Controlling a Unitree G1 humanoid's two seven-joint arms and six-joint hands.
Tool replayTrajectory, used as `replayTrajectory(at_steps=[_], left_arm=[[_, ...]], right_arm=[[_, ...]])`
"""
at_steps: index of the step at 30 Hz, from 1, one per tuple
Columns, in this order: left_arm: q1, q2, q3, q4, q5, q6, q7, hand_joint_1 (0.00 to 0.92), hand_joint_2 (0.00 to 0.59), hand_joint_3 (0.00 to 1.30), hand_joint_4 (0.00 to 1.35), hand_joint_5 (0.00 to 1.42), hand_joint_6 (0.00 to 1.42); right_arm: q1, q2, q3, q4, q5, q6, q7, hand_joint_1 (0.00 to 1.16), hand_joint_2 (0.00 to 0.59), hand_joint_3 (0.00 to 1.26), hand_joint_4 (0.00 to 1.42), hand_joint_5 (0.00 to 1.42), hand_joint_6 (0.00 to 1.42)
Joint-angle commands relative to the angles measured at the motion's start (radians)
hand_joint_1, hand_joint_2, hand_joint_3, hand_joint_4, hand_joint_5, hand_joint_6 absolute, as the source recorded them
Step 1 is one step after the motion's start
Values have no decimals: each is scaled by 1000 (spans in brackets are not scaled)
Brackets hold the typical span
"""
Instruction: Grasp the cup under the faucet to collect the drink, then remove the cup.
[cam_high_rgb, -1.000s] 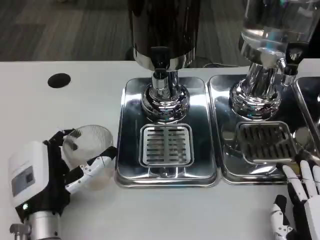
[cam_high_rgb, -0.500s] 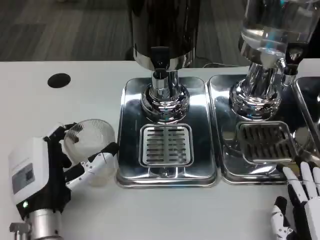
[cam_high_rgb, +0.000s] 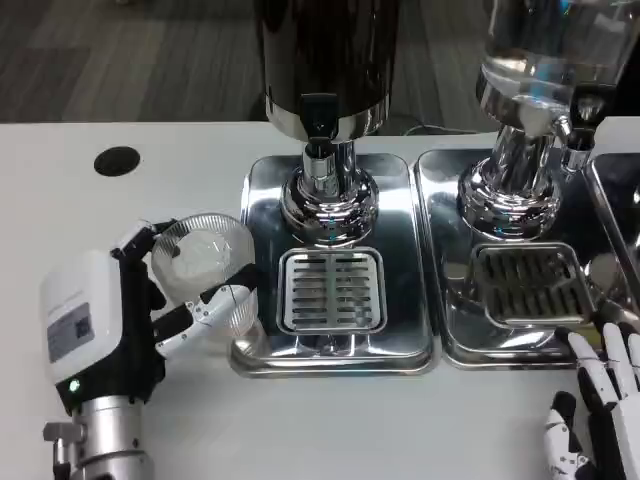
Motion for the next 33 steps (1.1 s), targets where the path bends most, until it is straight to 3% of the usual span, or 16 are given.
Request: replayTrajectory(at_steps=[1,13,28,33], left_arm=[[-45,-10,-6,-19,22,13,-2,428,77,601,527,922,1263],[-205,-58,-97,80,86,109,-65,428,77,603,527,922,1263],[-367,-147,-196,325,95,110,-2,421,81,600,527,912,1246],[-375,-143,-220,349,99,109,22,417,80,598,525,911,1246]], right_arm=[[-3,-1,-9,13,8,-10,-8,1,546,155,0,0,17],[-37,1,4,19,-3,-5,14,0,546,155,0,0,17],[-20,-2,-14,1,16,-8,15,0,546,155,0,0,17],[-18,1,-16,-4,16,-7,17,0,546,155,0,0,17]])
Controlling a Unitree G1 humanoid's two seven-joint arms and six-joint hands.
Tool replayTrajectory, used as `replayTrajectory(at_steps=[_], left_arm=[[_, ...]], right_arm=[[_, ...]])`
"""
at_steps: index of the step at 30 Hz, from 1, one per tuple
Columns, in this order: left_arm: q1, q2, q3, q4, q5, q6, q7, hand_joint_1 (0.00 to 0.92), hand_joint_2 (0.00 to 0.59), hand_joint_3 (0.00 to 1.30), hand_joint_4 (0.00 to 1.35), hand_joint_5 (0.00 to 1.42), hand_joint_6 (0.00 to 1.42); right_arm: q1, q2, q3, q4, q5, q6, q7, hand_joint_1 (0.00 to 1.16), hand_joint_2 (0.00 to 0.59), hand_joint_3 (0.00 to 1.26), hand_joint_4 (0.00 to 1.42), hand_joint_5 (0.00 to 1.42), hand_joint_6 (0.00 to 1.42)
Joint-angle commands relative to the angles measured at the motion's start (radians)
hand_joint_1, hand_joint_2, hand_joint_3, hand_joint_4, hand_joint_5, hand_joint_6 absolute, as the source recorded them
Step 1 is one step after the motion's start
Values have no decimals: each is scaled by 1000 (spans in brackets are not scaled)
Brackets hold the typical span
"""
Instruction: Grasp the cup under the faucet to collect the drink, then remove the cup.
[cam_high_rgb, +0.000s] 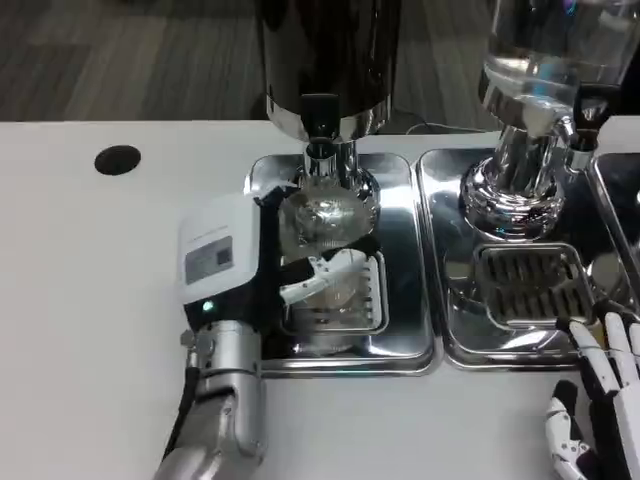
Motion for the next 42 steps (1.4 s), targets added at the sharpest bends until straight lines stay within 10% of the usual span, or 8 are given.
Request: replayTrajectory(at_steps=[1,42], left_arm=[[-15,5,-17,18,12,-14,32,416,80,597,524,911,1246],[57,72,2,-98,-28,-4,-33,0,1,221,152,642,980]], right_arm=[[7,1,-6,-5,3,0,6,0,546,155,0,0,17],[-39,11,10,54,12,-17,4,1,529,165,0,0,24]])
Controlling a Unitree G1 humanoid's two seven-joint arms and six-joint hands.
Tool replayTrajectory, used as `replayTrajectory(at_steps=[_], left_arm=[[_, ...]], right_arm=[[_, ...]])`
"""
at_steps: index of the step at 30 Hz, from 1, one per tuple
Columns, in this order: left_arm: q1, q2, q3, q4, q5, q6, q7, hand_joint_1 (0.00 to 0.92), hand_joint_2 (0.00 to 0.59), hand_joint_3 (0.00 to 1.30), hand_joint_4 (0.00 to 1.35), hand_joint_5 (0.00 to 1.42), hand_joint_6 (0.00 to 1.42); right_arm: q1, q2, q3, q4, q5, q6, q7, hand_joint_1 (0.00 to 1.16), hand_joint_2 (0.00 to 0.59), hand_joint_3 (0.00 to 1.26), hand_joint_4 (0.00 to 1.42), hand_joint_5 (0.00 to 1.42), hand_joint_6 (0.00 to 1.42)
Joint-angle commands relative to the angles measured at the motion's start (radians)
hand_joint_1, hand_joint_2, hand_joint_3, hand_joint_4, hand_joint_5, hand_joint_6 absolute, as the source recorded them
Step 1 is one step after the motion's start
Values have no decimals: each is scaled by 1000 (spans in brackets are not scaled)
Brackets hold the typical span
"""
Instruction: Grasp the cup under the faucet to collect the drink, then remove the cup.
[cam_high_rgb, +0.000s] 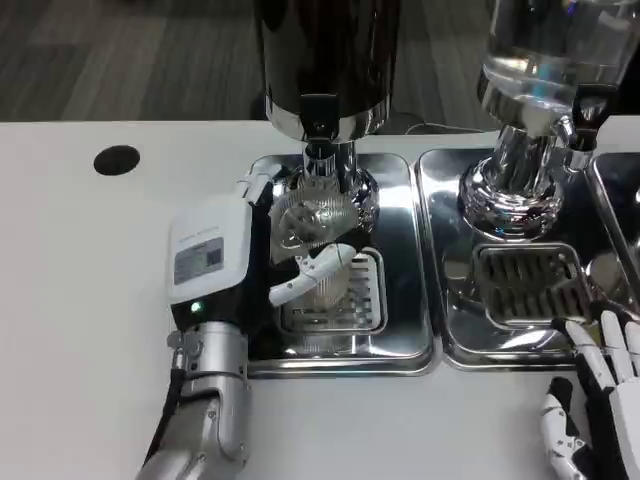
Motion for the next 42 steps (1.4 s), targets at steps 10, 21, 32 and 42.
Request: replayTrajectory(at_steps=[10,21,32,42], left_arm=[[208,48,71,-354,4,4,-48,0,0,119,43,388,514],[258,90,113,-630,73,-3,-119,0,43,224,135,487,618],[143,83,101,-680,137,44,-290,0,51,268,164,509,618],[107,60,74,-645,149,47,-334,17,64,282,242,578,719]], right_arm=[[3,-2,5,-16,-2,-1,8,2,527,165,0,0,30],[10,0,11,-30,-9,0,10,2,526,165,0,0,31],[27,-5,0,-43,1,-10,5,2,526,165,0,0,31],[32,-7,-10,-36,8,-21,2,2,530,165,0,0,40]])
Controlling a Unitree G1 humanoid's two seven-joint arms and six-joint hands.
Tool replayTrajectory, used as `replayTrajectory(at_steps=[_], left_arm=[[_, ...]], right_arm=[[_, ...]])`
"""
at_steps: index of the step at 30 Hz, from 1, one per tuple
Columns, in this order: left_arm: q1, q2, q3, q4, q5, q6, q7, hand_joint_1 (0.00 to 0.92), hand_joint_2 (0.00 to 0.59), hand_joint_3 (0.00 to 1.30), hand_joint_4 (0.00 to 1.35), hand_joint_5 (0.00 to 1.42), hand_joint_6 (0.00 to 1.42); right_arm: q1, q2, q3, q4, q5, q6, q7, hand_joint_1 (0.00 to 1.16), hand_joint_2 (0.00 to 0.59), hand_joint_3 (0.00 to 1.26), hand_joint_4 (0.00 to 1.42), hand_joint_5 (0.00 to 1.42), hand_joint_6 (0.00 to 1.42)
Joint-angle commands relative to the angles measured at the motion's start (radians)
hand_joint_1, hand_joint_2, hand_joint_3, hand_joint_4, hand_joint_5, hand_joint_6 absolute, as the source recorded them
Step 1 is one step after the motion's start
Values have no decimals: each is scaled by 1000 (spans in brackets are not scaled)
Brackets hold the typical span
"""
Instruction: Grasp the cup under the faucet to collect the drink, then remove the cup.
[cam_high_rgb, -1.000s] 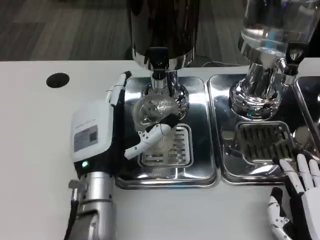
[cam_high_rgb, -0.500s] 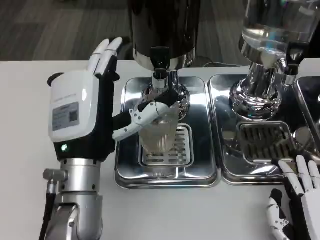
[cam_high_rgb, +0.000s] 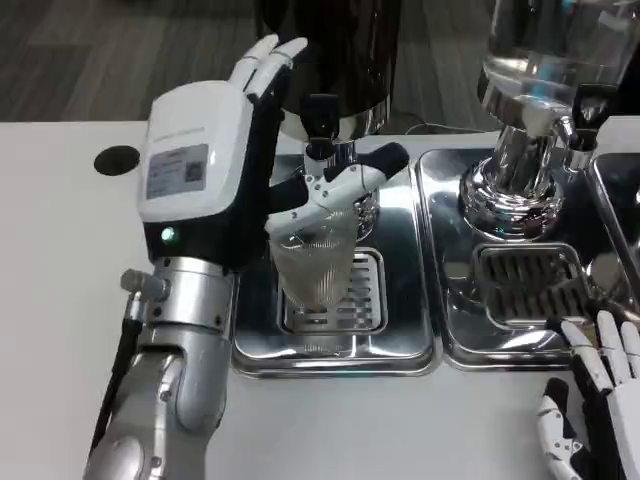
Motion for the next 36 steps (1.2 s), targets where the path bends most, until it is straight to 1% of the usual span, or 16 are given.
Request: replayTrajectory(at_steps=[1,2,5,7,12,18,22,26,36], left_arm=[[2,-6,-15,25,14,-7,-3,17,65,282,255,587,727],[8,-7,-18,30,13,-9,1,17,65,282,273,595,731],[22,-8,-20,43,5,-15,10,6,72,317,423,654,787],[26,-6,-18,48,3,-19,12,18,72,352,471,681,814],[26,-2,-15,59,0,-22,12,8,76,400,546,710,833],[26,0,-13,70,1,-33,25,4,76,406,552,711,836],[26,10,-24,67,39,-33,43,7,80,418,558,695,831],[30,24,-41,62,94,-27,50,6,81,489,564,686,821],[65,32,-55,63,156,-25,72,6,82,511,573,685,821]], right_arm=[[6,-5,-11,1,7,-10,-2,2,530,165,0,0,41],[6,-5,-12,1,7,-11,-1,2,530,165,0,0,42],[0,-1,-7,6,3,-9,1,2,531,165,0,0,44],[-3,0,-5,9,1,-8,2,2,531,165,0,0,44],[-9,4,-1,13,0,-5,3,3,531,165,0,0,46],[-13,6,-1,15,0,-3,5,3,531,165,0,0,46],[-16,6,0,19,-1,-3,7,3,531,165,0,0,46],[-19,7,2,20,-2,-2,9,3,531,165,0,0,46],[-16,10,6,11,-10,3,9,3,531,165,0,0,46]])
